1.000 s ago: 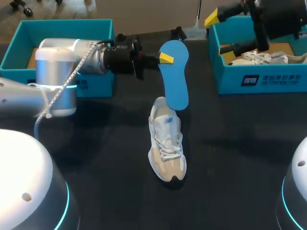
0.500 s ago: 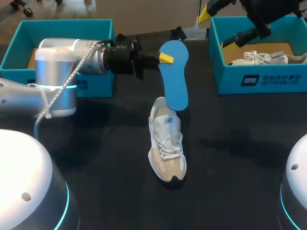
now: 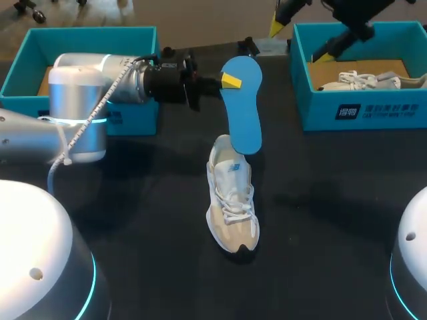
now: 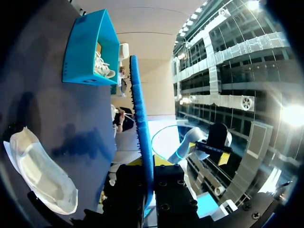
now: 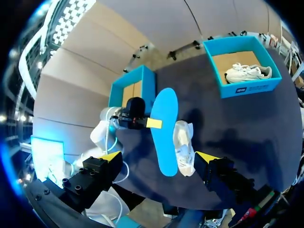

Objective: Take the shoe out of the shoebox, open the shoe tongue, remove and reinsert the insole, then place the shoe into the shoebox

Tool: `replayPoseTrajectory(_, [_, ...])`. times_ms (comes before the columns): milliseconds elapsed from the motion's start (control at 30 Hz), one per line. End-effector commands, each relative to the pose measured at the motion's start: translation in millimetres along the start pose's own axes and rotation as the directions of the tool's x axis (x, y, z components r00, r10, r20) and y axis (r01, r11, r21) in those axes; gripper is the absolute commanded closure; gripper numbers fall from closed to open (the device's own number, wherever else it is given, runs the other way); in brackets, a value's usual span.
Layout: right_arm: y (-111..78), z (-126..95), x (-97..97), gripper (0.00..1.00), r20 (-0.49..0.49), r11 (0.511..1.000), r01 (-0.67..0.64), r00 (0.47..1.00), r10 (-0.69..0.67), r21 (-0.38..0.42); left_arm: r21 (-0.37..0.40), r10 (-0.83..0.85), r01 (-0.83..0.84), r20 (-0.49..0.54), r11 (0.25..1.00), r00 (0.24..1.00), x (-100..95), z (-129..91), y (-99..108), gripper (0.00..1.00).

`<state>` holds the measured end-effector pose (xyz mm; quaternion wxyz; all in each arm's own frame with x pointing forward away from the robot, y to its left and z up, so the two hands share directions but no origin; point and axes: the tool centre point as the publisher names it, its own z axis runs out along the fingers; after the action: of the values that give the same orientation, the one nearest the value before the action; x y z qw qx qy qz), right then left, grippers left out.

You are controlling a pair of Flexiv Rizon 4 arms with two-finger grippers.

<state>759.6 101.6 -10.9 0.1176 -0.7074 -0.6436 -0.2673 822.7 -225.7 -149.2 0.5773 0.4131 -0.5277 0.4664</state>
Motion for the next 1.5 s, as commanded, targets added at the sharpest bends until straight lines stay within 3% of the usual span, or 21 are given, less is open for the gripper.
replayPoseTrajectory(33, [7.0, 2.6, 10.1, 0.00, 0.170, 1.000, 0.013, 0.985, -0.014, 0.007, 0.000, 0.000, 0.000, 0.000, 1.000, 1.000, -0.6, -0.1, 0.2, 1.00])
replayPoseTrajectory(233, [4.3, 6.6, 12.9, 0.00, 0.293, 0.999, 0.034, 0.955, -0.045, 0.041, 0.000, 0.000, 0.000, 0.000, 1.000, 1.000, -0.6, -0.1, 0.2, 1.00])
replayPoseTrajectory(500, [2.3, 13.6, 15.5, 0.00, 0.364, 0.998, 0.050, 0.929, -0.064, 0.049, 0.000, 0.000, 0.000, 0.000, 1.000, 1.000, -0.6, -0.1, 0.2, 1.00])
replayPoseTrajectory(667, [1.6, 16.6, 19.2, 0.00, 0.370, 0.998, 0.055, 0.927, -0.064, 0.034, 0.000, 0.000, 0.000, 0.000, 1.000, 1.000, -0.6, -0.1, 0.2, 1.00])
replayPoseTrajectory(933, [1.7, 29.7, 26.2, 0.00, 0.448, 0.994, 0.080, 0.888, -0.105, 0.076, 0.000, 0.000, 0.000, 0.000, 1.000, 1.000, -0.6, -0.1, 0.2, 1.00])
replayPoseTrajectory(1233, [2.6, 47.6, 31.9, 0.00, 0.425, 0.995, 0.071, 0.900, -0.096, 0.075, 0.000, 0.000, 0.000, 0.000, 1.000, 1.000, -0.6, -0.1, 0.2, 1.00])
replayPoseTrajectory(1500, [2.5, 54.4, 37.5, 0.00, 0.468, 0.990, 0.090, 0.874, -0.130, 0.107, 0.000, 0.000, 0.000, 0.000, 1.000, 1.000, -0.6, -0.1, 0.2, 1.00])
